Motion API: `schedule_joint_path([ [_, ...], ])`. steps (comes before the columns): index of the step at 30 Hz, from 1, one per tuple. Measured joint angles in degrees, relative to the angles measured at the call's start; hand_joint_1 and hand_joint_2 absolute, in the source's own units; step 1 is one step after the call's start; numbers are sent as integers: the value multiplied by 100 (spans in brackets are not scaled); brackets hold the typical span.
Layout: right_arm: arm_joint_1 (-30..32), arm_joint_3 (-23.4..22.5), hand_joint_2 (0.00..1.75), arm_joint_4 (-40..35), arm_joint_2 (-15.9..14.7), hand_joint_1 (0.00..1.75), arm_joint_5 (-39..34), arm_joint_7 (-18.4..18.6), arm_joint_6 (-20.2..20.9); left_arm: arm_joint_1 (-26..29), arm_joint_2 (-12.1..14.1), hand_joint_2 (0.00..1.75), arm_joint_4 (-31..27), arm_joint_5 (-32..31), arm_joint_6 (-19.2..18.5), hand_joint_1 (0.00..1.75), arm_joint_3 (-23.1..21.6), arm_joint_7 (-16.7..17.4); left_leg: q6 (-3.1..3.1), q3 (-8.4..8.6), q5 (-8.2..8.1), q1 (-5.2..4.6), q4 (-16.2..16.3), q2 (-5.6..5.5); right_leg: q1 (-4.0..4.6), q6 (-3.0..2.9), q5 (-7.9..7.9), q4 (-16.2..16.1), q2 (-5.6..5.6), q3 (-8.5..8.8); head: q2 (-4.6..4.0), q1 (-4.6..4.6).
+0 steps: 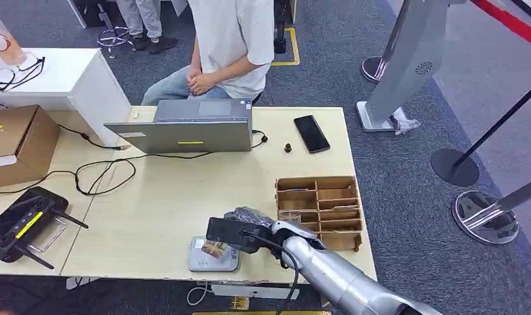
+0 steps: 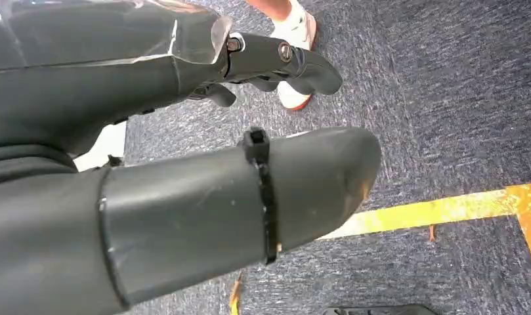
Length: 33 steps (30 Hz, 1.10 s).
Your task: Pass the card to the sensor for recognition and then transmit it.
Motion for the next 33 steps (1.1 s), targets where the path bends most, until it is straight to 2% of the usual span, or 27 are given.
schedule_joint_path([
  [20,2,256,175,81,50,175,288,170,120,-5,-2,0,0,-2,-13,0,0,0,0,-1,0,0,0,0,0,0,0,0,0,-1,0,2],
  [33,2,234,175,402,186,175,236,247,-68,-2,-2,0,0,-35,-15,0,0,0,0,-1,0,0,0,0,0,0,0,1,0,-1,0,0],
])
